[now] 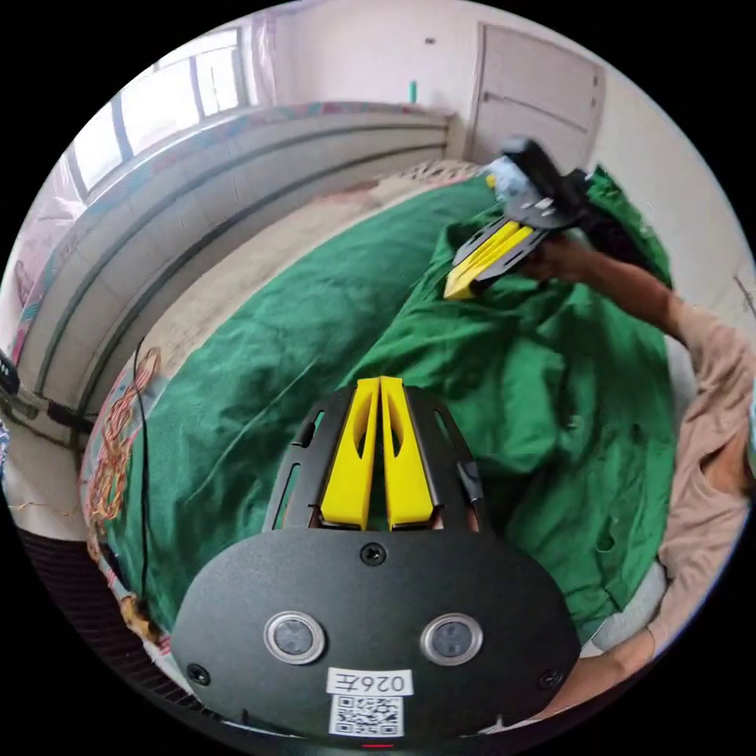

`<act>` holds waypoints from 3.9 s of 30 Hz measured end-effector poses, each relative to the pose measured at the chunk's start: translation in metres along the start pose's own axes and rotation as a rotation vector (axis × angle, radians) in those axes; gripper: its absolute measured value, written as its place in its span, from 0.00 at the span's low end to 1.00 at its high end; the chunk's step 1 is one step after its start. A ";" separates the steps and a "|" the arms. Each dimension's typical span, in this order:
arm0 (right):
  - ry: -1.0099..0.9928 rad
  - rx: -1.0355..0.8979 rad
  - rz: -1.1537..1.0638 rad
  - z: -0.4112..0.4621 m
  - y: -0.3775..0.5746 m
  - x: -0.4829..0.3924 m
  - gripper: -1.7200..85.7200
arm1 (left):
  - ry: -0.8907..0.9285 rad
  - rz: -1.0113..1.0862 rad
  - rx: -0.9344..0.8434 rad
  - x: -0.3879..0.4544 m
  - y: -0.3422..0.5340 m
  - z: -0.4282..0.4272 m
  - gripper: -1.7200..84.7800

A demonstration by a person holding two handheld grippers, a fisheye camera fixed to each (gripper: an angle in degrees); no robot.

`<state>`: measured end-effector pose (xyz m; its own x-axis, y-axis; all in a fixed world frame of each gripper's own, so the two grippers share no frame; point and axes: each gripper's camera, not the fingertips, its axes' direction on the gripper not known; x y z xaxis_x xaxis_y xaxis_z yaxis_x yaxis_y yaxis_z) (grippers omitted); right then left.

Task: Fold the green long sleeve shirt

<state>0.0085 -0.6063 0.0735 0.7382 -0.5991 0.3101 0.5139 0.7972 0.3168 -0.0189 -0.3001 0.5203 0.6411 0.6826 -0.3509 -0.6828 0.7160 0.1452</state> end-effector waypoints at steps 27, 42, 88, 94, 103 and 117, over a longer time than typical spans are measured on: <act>-0.121 -0.203 -0.165 0.043 -0.052 -0.118 0.01 | 0.379 -0.211 0.179 -0.082 0.056 -0.009 0.01; 0.081 -0.140 0.102 -0.017 -0.027 0.012 0.01 | 0.325 -0.414 0.037 -0.197 0.079 -0.013 0.01; 0.390 0.941 0.198 -0.572 0.820 -0.311 0.01 | 0.331 0.001 1.583 0.065 0.354 -0.811 0.01; 0.285 0.820 0.235 -0.582 0.898 -0.350 0.01 | 0.371 -0.012 1.401 0.123 0.302 -0.846 0.01; 0.264 0.567 0.590 -0.539 1.001 -0.325 0.04 | 0.455 -0.124 0.938 0.209 0.127 -0.753 0.11; 0.333 0.271 0.918 -0.510 1.092 -0.258 0.19 | 0.489 -0.074 0.278 0.278 -0.345 -0.633 0.25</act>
<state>0.6026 0.4567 -0.1178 0.9035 0.3214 0.2836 -0.3998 0.8704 0.2874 0.1733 -0.4498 -0.2131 0.4012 0.5295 -0.7475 -0.4821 0.8159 0.3192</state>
